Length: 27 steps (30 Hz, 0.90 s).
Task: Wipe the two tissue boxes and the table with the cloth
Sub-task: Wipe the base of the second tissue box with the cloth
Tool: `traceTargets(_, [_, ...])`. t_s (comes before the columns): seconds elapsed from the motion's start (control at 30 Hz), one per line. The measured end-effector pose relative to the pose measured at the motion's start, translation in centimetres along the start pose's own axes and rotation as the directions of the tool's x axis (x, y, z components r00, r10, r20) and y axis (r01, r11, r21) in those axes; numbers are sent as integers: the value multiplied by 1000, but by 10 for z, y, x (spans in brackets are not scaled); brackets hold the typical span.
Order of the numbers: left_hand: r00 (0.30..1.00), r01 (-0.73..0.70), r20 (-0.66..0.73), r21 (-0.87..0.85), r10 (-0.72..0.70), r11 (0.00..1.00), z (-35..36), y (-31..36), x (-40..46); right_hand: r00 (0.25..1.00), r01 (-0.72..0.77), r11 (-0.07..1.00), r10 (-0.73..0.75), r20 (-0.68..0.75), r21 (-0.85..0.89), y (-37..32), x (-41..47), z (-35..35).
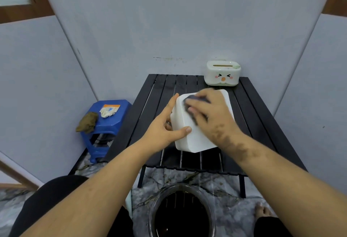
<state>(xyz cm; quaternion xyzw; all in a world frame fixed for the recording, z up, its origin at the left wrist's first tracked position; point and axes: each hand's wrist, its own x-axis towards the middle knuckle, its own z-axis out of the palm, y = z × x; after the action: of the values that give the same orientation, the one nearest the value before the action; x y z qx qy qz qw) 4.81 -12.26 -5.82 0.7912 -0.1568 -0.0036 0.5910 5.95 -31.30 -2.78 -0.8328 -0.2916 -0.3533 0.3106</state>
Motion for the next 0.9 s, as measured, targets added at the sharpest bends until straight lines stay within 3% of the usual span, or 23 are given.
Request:
traceTargets(0.1, [1000, -15, 18, 5, 15, 1000, -3, -1, 1, 997, 77, 996, -76, 28, -41, -1, 9, -2])
traceTargets(0.2, [999, 1, 32, 49, -3, 999, -8, -2, 1, 987, -107, 994, 105, -121, -9, 25, 13, -20])
traceTargets(0.37, [997, -5, 75, 111, -3, 994, -18, -4, 0, 900, -425, 898, 433, -54, 112, 48, -1, -54])
traceTargets(0.43, [996, -14, 91, 118, 4, 993, -23, -1, 0, 808, -550, 769, 589, -28, 327, 53, -6, -60])
traceTargets(0.53, [992, -11, 125, 111, -3, 994, -28, 2, 1, 683, -632, 428, 701, 203, 646, 54, -14, -65])
traceTargets(0.63, [990, 4, 143, 85, -16, 996, -31, 2, 2, 610, -645, 218, 724, 322, 732, 53, -17, -67])
traceTargets(0.77, [992, 55, 116, -6, -54, 998, -27, 3, 3, 554, -658, 98, 734, 393, 746, 52, -20, -68])
traceTargets(0.9, [997, 26, 67, -58, -22, 998, -23, 7, 4, 574, -631, 99, 727, 377, 770, 43, -21, -70])
